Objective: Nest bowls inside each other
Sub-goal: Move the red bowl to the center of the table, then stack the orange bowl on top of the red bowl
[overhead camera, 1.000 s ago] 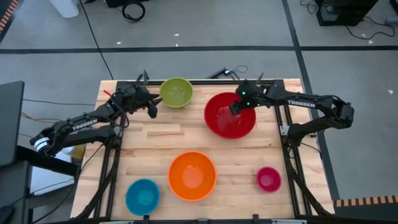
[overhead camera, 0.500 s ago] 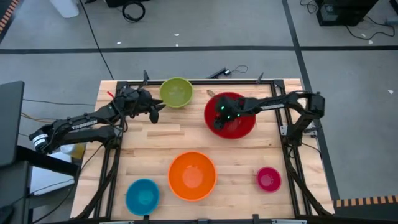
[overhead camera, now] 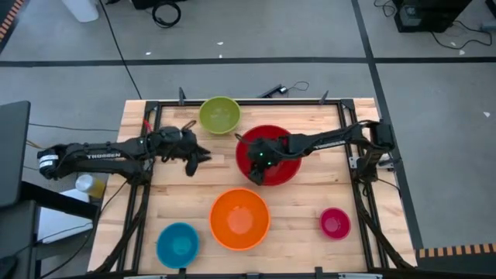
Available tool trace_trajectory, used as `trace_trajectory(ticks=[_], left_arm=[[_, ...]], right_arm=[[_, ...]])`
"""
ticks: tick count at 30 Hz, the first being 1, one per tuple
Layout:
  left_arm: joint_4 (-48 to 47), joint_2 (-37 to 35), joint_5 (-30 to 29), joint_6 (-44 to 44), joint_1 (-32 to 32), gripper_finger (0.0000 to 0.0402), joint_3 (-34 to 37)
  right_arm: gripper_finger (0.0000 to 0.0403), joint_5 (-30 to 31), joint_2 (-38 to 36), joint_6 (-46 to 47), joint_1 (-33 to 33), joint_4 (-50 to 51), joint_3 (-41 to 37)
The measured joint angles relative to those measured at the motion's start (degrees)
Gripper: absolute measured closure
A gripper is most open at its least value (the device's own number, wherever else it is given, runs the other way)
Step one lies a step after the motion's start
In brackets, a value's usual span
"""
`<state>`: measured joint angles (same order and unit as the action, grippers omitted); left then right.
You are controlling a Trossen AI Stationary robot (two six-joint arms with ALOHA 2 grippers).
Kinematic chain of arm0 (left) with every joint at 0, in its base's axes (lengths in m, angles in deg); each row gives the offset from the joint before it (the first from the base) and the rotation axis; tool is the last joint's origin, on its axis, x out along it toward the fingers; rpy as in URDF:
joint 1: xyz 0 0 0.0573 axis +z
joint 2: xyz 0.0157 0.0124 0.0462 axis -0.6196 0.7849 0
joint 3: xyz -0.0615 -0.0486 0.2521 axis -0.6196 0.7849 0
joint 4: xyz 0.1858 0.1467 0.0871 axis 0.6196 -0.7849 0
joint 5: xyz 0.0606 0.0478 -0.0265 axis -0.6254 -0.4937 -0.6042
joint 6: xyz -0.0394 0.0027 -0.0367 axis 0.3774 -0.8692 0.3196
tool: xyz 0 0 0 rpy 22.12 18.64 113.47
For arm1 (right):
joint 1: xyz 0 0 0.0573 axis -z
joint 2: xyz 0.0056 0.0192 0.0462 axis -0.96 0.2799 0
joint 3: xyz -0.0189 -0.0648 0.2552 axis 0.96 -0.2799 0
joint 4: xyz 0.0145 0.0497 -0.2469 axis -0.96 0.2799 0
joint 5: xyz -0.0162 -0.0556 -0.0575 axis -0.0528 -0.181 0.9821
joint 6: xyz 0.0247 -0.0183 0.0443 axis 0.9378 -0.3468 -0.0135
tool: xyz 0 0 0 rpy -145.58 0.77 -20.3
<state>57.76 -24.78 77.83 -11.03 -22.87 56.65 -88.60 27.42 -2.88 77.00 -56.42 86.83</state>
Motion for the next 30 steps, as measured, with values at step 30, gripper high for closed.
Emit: trace_trajectory(ticks=[30], left_arm=[[13.52,21.18,-8.65,14.98,-27.42,0.0189,-5.43]], right_arm=[[0.0208,29.24,-17.26,13.38,-10.87,34.2,1.0]])
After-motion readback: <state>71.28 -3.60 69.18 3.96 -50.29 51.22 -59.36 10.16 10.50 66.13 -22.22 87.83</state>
